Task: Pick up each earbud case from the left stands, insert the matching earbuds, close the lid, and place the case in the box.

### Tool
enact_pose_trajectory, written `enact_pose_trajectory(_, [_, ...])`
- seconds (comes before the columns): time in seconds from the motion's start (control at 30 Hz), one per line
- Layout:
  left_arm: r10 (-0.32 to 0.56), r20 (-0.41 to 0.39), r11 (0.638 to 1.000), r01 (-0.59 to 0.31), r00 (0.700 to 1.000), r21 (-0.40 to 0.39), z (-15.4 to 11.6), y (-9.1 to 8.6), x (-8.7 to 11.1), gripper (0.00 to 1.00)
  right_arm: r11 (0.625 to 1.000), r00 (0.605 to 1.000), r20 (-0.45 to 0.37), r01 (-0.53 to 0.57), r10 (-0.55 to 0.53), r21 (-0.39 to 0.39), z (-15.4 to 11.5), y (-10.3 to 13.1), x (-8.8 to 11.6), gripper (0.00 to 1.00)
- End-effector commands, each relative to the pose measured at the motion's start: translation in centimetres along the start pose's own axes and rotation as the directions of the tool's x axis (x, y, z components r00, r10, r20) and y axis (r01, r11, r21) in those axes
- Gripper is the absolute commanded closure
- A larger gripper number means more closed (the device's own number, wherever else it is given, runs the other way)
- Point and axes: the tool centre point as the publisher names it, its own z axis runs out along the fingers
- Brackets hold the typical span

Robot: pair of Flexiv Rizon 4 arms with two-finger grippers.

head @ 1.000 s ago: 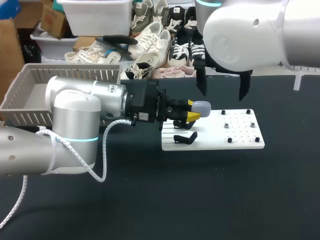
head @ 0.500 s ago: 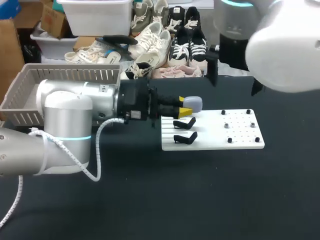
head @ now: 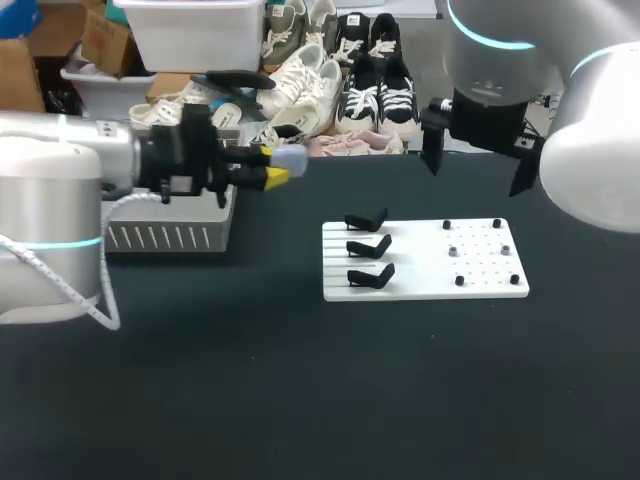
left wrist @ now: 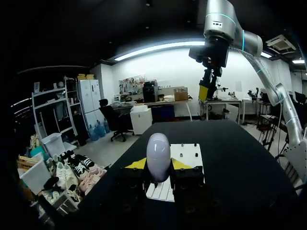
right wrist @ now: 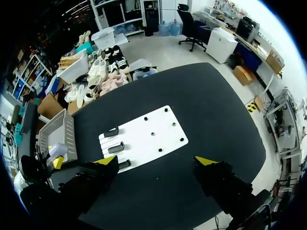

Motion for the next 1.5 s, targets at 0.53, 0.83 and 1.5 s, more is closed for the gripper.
enact_pose_trajectory(0.53, [-0.194,-0.229,0.899,0.080,0.954,-0.432,-9.4,9.2,6.4,1.00,1.000,1.000,0.027,-0.004,0.004,-0.004,0.0,-0.2,0.3,0.00])
enact_pose_trajectory(0.83, [-0.324,-0.232,0.856,0.179,0.917,-0.486,-9.7,12.3,10.6,1.00,1.000,1.000,0.027,-0.004,0.004,-0.004,0.0,-0.2,0.3,0.00])
enact_pose_trajectory(1.5, [-0.083,0.073,0.947,0.101,0.994,-0.306,-6.6,5.0,1.3,0.00,1.000,1.000,0.027,-0.004,0.004,-0.004,0.0,-0.2,0.3,0.00])
